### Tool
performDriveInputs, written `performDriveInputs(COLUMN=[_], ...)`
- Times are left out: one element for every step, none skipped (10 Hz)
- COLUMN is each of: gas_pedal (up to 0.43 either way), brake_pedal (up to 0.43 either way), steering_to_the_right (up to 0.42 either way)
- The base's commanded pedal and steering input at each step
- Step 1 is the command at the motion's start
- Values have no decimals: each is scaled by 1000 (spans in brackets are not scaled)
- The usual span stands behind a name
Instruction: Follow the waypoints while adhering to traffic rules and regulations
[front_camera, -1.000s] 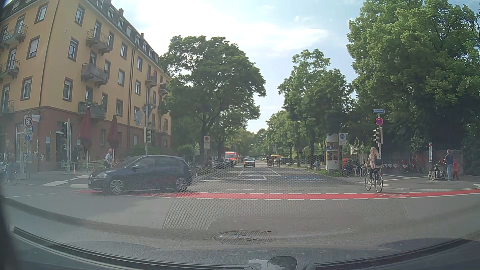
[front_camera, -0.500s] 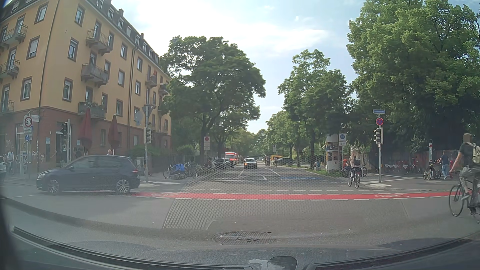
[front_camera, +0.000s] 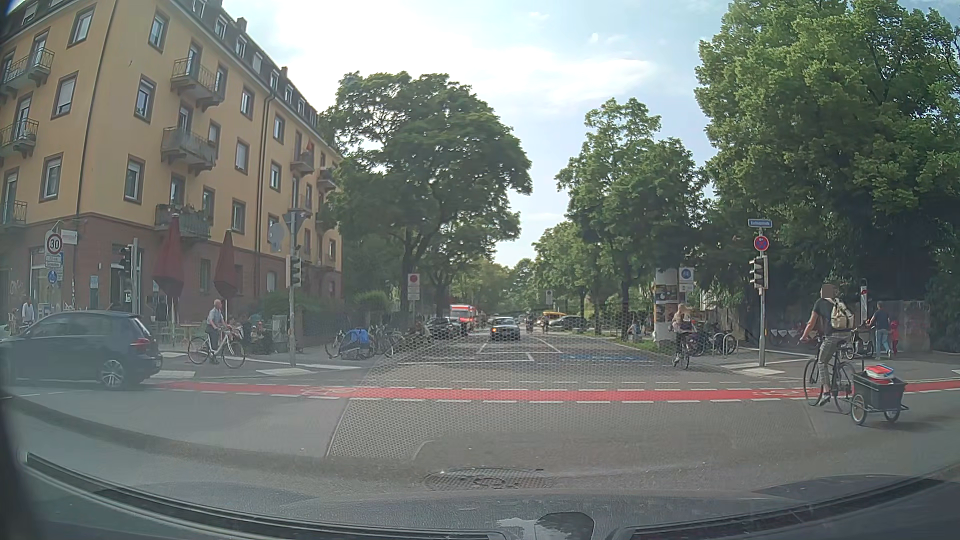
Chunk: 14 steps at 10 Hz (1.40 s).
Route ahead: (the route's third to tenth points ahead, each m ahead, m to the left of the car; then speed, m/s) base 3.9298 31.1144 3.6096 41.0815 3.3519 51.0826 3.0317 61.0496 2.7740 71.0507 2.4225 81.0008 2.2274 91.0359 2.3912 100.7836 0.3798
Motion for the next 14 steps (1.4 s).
performDriveInputs(gas_pedal=[0, 0, 0, 0, 0, 0, 0, 0, 0, 0, 0, 0, 0, 0], brake_pedal=[49, 61, 67, 73, 73, 79, 79, 79, 85, 85, 85, 85, 85, 85], steering_to_the_right=[-26, -27, -26, -26, -27, -26, -27, -27, -26, -26, -27, -26, -27, -26])
